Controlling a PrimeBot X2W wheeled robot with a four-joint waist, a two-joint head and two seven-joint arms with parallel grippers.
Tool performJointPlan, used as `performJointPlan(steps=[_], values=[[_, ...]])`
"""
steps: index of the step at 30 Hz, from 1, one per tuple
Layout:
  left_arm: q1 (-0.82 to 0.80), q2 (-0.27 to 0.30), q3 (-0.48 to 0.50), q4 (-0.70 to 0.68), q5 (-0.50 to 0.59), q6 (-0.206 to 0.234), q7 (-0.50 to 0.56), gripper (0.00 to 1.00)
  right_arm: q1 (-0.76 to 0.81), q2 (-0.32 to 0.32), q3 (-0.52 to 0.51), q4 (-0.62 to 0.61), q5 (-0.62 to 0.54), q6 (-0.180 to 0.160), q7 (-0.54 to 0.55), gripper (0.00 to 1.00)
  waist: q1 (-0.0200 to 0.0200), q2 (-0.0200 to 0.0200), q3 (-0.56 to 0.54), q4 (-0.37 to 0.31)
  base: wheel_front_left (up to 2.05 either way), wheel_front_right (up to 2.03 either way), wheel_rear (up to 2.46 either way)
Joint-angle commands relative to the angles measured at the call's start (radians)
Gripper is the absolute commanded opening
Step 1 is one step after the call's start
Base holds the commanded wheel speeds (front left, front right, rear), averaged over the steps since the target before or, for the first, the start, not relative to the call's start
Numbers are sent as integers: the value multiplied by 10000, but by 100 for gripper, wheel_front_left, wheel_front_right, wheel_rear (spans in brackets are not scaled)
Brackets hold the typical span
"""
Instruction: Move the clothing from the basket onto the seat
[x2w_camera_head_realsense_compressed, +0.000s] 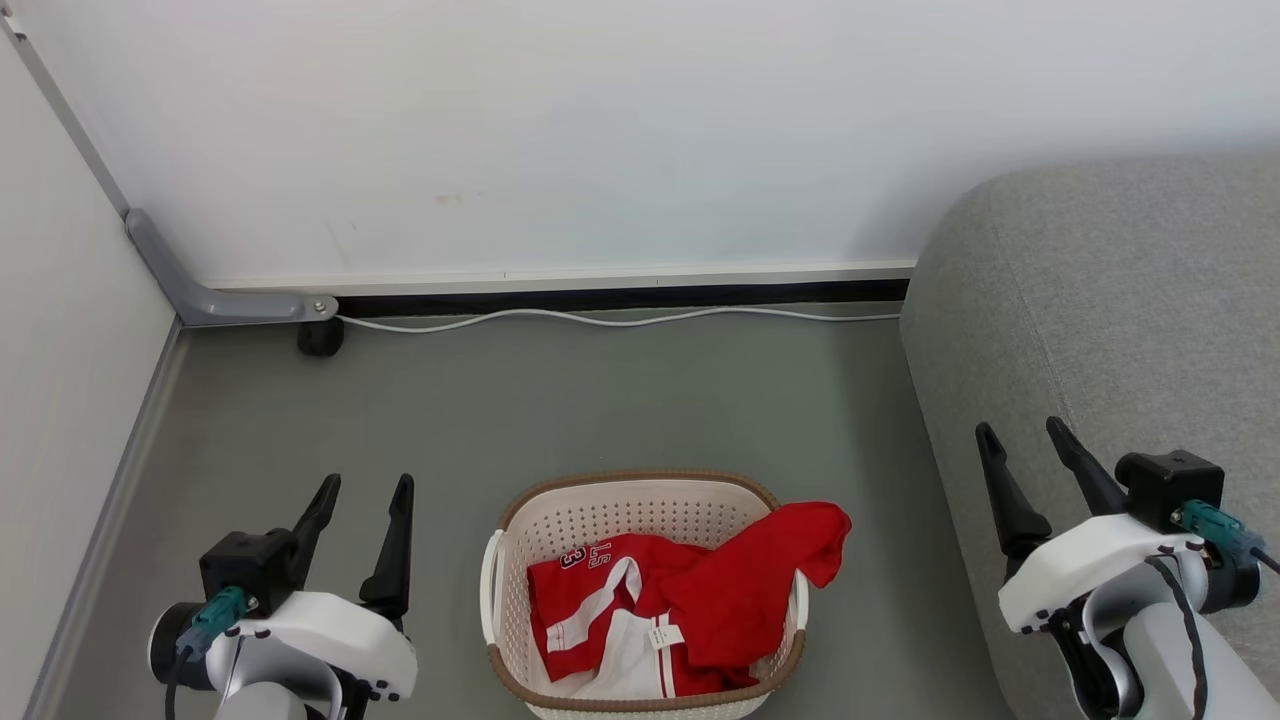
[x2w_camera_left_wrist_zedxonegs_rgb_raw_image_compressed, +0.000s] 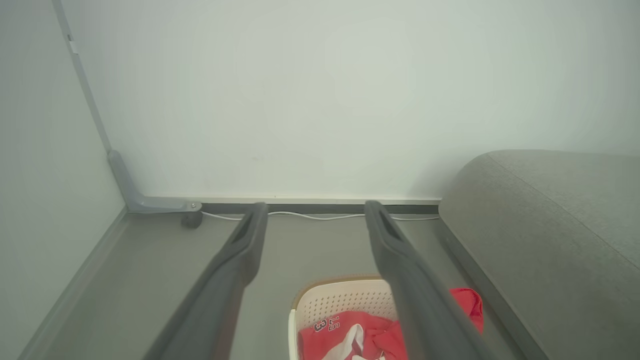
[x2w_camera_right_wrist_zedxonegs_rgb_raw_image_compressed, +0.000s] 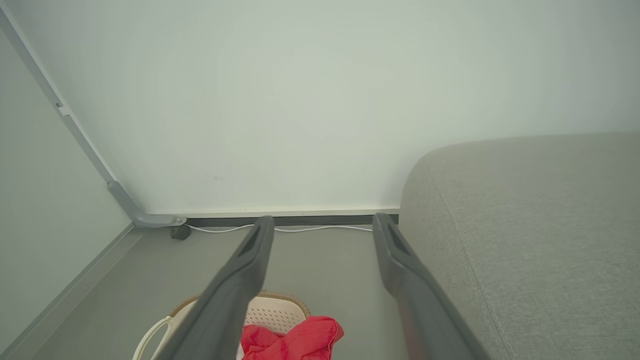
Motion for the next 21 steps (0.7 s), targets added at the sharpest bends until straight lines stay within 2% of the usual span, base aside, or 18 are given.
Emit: performJointPlan(steps=[1, 14, 21], values=[[-579, 199, 304, -199, 271, -61, -151, 100, -437, -138, 137, -180, -267, 68, -179, 100, 0, 0, -2, 2, 0, 0, 0], [-713, 100, 806, 45, 1769, -33, -533, 100, -619, -68, -519, 112, -1943, 73, -560, 100, 0, 0, -11, -32, 0, 0, 0], [-722, -51, 1130, 161, 1818, -33, -546, 100, -593, 69, -903, 103, -2154, 73, -573, 100, 0, 0, 32, -34, 0, 0, 0]])
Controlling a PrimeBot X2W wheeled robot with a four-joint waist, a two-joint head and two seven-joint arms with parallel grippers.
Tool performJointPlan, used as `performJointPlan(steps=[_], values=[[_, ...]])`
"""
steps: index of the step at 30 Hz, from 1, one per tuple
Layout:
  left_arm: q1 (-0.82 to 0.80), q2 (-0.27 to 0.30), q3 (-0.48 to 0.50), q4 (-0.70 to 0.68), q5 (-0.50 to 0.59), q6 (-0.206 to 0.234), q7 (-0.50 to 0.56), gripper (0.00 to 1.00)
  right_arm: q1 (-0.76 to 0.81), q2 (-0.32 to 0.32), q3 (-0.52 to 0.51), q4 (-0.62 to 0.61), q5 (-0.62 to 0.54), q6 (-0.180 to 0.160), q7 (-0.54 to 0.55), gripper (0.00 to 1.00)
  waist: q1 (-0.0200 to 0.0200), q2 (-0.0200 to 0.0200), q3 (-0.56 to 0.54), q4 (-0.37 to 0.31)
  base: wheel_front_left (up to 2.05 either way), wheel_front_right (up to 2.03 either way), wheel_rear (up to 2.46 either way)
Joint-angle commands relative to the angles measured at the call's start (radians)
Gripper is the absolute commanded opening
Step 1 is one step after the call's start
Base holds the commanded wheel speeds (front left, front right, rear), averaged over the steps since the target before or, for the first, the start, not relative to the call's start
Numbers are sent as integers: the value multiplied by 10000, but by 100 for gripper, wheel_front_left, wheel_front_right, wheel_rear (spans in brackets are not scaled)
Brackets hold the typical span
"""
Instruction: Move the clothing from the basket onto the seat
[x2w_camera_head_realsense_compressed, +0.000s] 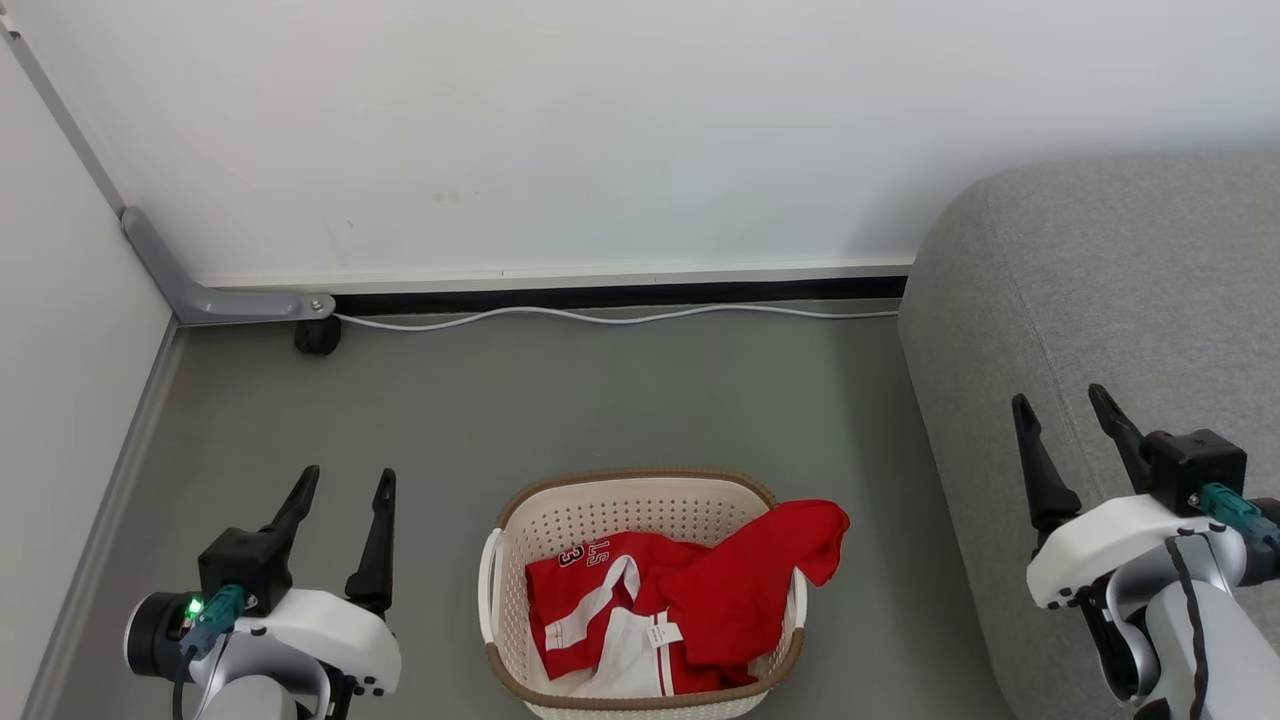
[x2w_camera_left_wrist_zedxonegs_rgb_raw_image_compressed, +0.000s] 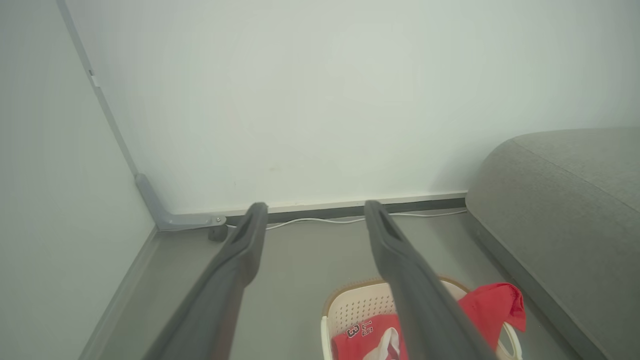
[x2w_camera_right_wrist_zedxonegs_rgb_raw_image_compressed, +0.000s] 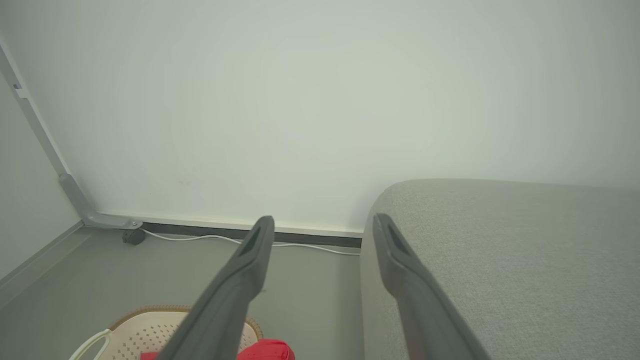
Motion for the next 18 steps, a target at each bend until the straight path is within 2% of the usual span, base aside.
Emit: performJointPlan(steps=[1, 18], values=[[-519, 109, 393, -186, 68, 25, -105, 100, -254, -14, 87, -228, -150, 71, -145, 100, -1, 0, 7, 3, 0, 0, 0], [-630, -16, 277, -228, 78, -6, -105, 100, -378, 101, -140, -622, -309, 71, -145, 100, -1, 0, 502, -45, 0, 0, 0]])
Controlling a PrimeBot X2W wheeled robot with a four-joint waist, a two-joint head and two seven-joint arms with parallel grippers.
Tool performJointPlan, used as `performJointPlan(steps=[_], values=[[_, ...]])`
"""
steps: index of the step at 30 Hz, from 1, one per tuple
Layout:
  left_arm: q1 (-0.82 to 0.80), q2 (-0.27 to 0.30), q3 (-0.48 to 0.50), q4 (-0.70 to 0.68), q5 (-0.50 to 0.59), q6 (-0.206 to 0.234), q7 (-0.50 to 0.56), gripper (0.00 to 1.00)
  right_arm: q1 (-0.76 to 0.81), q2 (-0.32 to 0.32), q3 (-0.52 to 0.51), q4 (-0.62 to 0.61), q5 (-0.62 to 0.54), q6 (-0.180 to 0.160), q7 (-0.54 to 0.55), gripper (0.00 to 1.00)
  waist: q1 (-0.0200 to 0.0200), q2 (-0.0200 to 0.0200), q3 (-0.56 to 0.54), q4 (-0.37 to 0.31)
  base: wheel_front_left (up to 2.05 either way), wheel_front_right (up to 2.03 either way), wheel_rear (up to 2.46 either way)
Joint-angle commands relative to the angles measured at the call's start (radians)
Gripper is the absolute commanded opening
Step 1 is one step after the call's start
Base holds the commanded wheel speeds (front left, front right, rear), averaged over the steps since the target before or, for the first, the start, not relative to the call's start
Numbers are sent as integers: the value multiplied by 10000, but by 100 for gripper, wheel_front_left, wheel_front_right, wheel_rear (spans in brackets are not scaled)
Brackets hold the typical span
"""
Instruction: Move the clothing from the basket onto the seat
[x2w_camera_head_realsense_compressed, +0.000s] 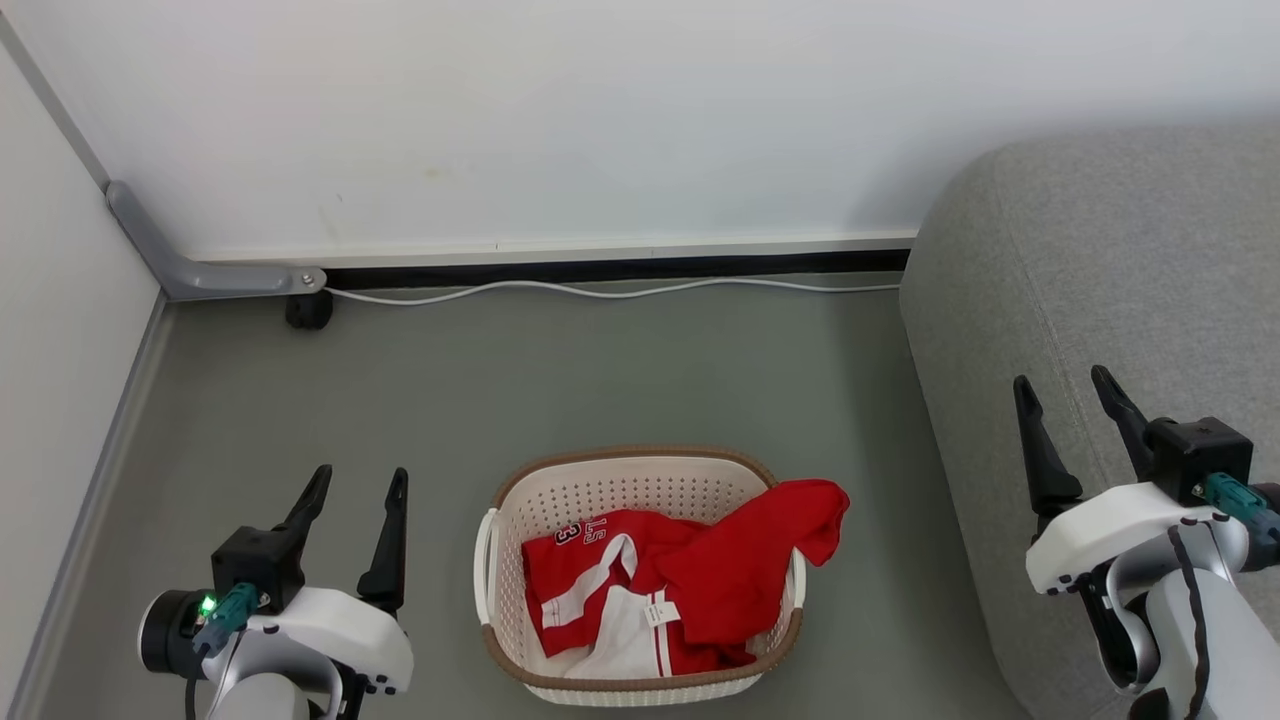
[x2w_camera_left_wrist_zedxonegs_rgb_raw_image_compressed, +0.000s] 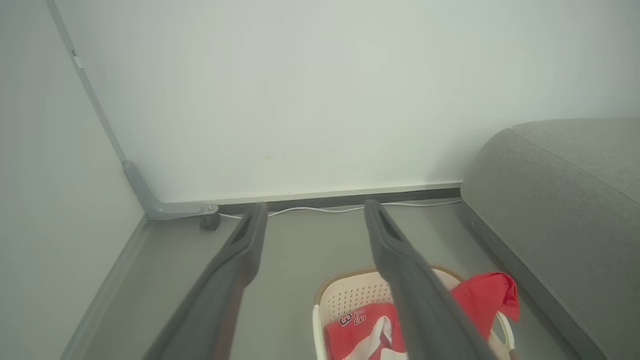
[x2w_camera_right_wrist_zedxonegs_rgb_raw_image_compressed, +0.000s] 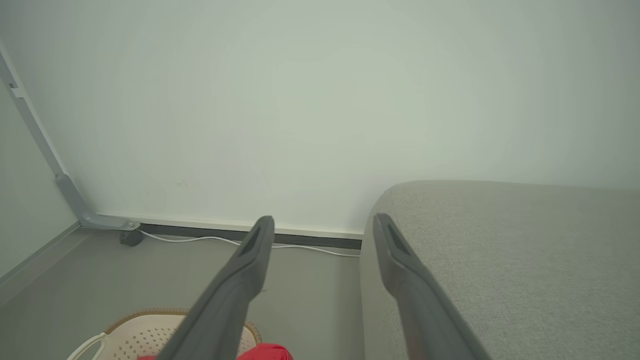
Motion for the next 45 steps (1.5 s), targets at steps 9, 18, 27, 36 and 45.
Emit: performJointPlan(steps=[9, 18, 27, 36, 45], values=[[-1038, 61, -160, -371, -370, -8, -105, 100, -828, -71, -152, -939, -158, 71, -143, 100, 0, 0, 1288, -112, 0, 0, 0], [-1857, -11, -948, -227, -775, -8, -105, 100, -1642, -2, -497, -1982, -369, 71, -143, 100, 0, 0, 3130, -345, 0, 0, 0], [-3228, -31, -2261, 424, -1386, -9, -105, 100, -2824, 172, -402, -2912, -448, 71, -143, 100, 0, 0, 5086, -730, 0, 0, 0], [-5144, 371, -4242, 1623, -1856, -9, -105, 100, -3825, 503, -78, -3712, -299, 71, -143, 100, 0, 0, 6875, -1330, 0, 0, 0], [-7127, 1496, -7242, 3212, -3113, -9, -105, 100, -4619, 951, 569, -4308, -23, 71, -143, 100, 0, 0, 8195, -2249, 0, 0, 0]])
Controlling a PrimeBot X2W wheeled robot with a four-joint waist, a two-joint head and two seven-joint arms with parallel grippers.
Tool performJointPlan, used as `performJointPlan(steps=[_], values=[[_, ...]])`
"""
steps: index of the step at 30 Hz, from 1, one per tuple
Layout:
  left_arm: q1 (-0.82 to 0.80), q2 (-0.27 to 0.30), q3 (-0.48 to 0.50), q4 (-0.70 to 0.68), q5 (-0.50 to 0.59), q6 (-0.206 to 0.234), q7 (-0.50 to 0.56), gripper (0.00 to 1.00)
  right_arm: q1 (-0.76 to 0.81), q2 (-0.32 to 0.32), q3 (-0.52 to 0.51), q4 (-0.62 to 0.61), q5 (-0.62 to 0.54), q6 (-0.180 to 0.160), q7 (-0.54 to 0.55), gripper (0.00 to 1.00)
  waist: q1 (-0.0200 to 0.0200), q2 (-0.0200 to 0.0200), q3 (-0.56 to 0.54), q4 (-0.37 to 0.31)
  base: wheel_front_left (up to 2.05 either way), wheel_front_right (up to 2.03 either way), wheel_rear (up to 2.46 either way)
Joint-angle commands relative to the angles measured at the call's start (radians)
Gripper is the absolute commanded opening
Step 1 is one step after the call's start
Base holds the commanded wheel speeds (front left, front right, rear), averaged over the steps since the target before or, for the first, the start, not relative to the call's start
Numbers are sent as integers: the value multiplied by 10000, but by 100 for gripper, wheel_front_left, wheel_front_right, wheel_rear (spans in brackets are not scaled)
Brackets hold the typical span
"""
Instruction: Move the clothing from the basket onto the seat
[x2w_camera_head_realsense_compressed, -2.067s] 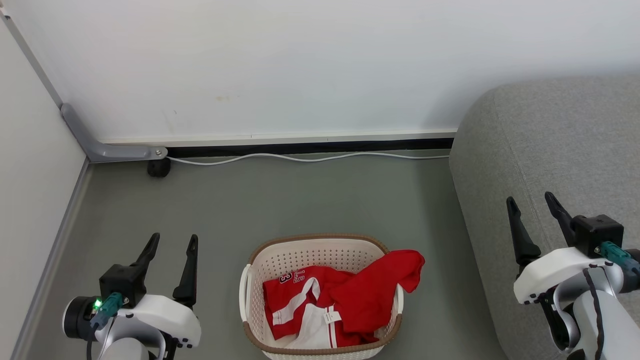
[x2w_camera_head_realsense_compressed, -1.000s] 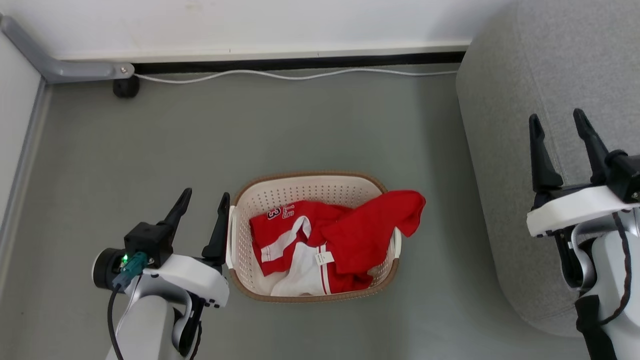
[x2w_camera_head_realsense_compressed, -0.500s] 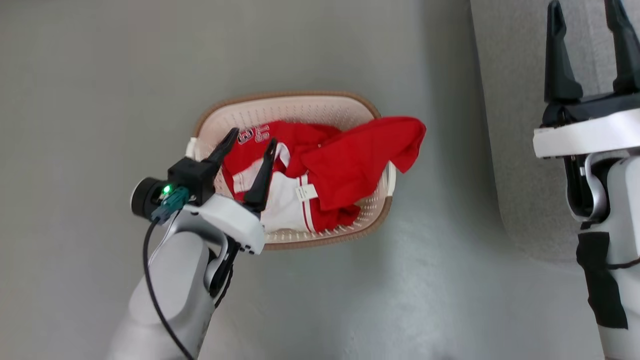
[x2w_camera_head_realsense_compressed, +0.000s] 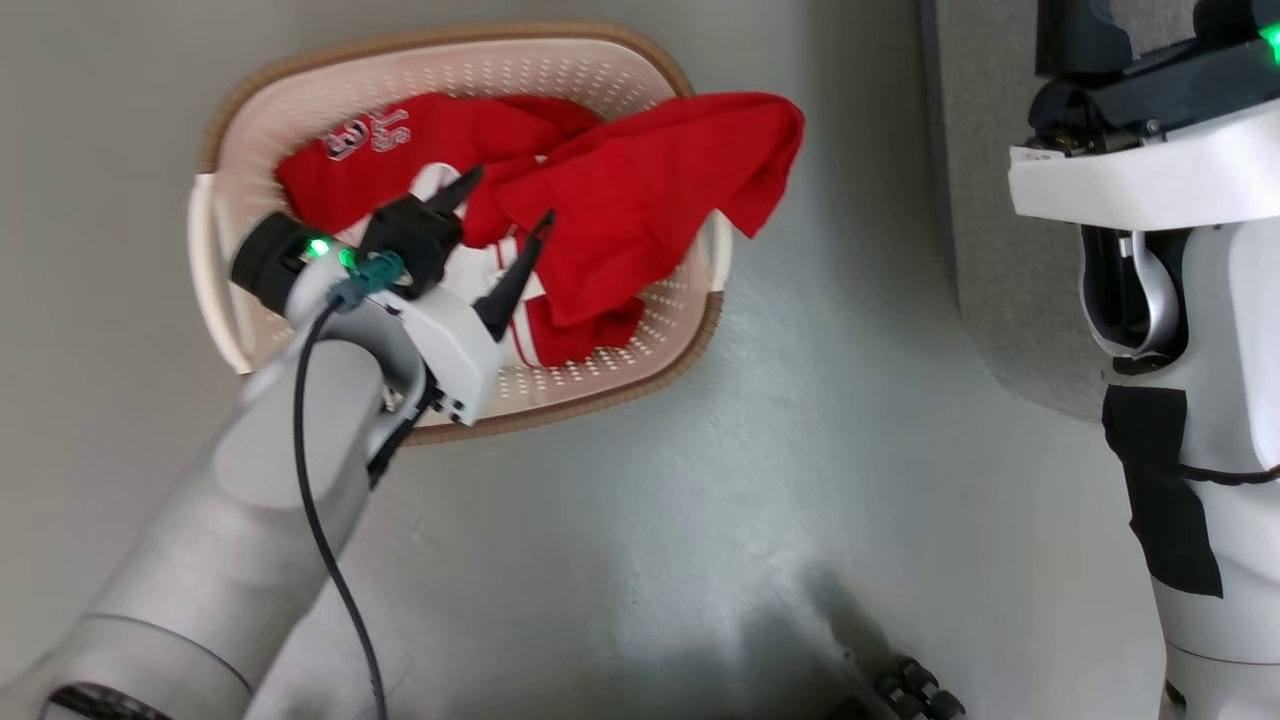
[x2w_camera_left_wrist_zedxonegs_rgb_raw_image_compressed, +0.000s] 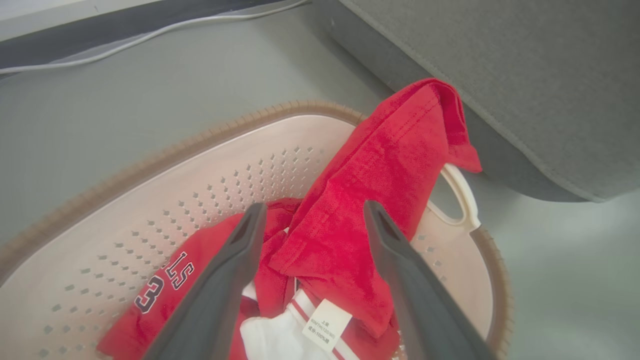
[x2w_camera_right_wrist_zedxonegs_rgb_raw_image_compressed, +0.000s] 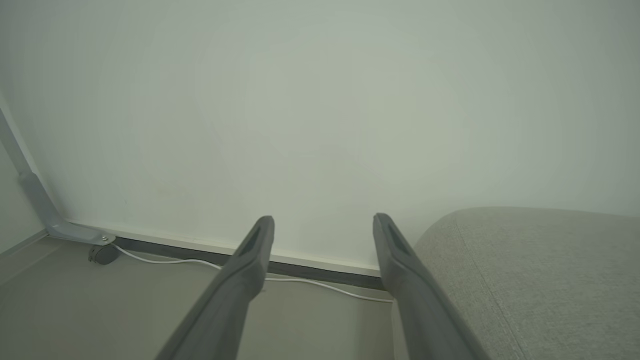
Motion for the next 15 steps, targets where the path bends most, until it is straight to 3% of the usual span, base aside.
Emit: performJointPlan(steps=[1, 7, 15], values=[[-411, 416, -258, 70, -310, -5, -61, 100, -16, 134, 200, -411, 98, 69, -59, 100, 0, 0, 585, -598, 0, 0, 0], [-1325, 1004, -1869, 633, -1352, -5, 38, 100, -140, 246, 475, -702, 320, 69, -59, 100, 0, 0, 962, -1034, 0, 0, 0], [-2770, 1966, -4282, 716, -2966, -5, 1097, 100, -124, 277, 813, -1142, 1016, 69, -59, 100, 0, 0, 1536, -1723, 0, 0, 0]])
